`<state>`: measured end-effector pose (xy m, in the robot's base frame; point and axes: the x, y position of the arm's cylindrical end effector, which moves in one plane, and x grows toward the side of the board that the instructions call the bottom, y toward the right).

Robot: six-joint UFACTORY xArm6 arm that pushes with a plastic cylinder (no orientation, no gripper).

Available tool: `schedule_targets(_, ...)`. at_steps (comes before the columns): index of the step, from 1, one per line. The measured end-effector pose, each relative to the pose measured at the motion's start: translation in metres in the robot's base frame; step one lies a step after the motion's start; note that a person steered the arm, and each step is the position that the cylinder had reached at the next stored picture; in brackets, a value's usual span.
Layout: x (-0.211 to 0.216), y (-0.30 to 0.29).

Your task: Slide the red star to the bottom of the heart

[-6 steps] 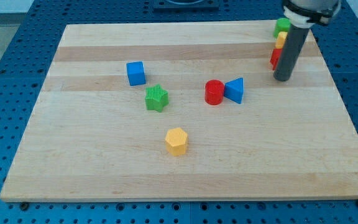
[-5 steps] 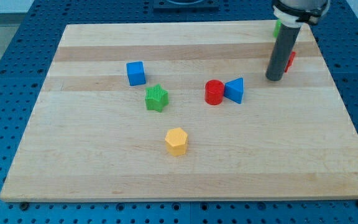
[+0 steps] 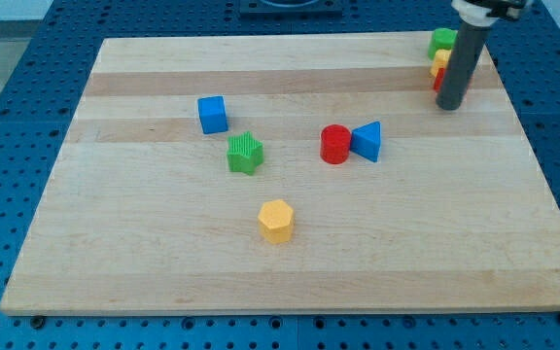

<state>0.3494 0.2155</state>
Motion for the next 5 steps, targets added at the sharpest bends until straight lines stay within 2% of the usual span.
schedule_targets(2,0.005,0.006)
schedule_targets(3,0.022,0.008)
schedule_targets(4,0.019,0.025)
schedule_targets(5,-0.005,0.039)
